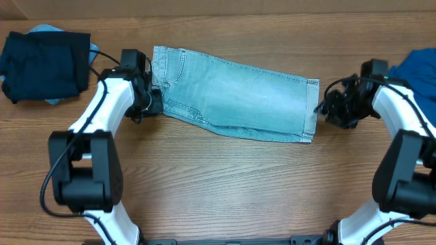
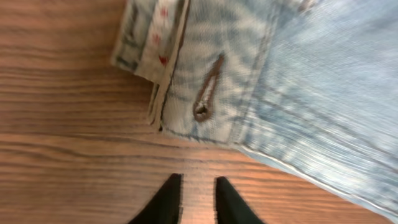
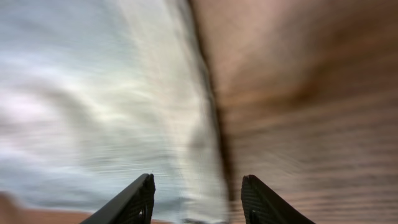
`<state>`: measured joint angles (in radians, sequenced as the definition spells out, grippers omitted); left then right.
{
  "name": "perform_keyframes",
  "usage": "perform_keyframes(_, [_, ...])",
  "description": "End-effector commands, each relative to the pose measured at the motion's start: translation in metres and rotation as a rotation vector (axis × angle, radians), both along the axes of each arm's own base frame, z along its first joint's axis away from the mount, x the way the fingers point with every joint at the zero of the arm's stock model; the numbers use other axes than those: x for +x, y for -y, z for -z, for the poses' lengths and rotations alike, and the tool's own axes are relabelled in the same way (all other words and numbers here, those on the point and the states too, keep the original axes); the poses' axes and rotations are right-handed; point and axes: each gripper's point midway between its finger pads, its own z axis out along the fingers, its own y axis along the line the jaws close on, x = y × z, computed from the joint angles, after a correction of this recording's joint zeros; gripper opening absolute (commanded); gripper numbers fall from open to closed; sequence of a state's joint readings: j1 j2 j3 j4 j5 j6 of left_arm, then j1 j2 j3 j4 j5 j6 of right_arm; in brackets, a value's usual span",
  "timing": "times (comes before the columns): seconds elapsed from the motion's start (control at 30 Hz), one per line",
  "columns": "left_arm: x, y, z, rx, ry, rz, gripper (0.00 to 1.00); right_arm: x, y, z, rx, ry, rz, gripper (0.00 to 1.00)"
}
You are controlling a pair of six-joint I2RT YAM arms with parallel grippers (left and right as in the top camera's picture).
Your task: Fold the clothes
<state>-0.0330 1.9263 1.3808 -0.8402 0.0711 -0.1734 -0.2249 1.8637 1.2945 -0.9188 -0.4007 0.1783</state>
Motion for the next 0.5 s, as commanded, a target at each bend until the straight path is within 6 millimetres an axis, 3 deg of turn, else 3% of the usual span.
perform_keyframes(0.0, [0.010, 0.005, -0.045, -0.030, 0.134, -0.002, 0.36, 0.023, -0.031, -0.064, 0.090, 0.203, -0.093, 0.51])
perform_keyframes(0.07, [0.018, 0.005, -0.059, -0.031, 0.196, 0.001, 0.64, 0.026, -0.044, -0.073, 0.115, 0.238, -0.124, 0.55])
perform_keyframes(0.17, [0.026, -0.006, -0.063, -0.031, 0.229, -0.041, 0.79, 0.026, -0.059, -0.079, 0.134, 0.260, -0.163, 0.56])
perform_keyframes(0.33, [0.029, -0.031, -0.049, -0.107, 0.202, -0.150, 0.82, 0.024, -0.074, -0.079, 0.139, 0.256, -0.200, 0.57])
perform_keyframes(0.47, [0.030, -0.039, -0.029, -0.207, 0.152, -0.216, 0.82, 0.022, -0.077, -0.079, 0.141, 0.250, -0.206, 0.57])
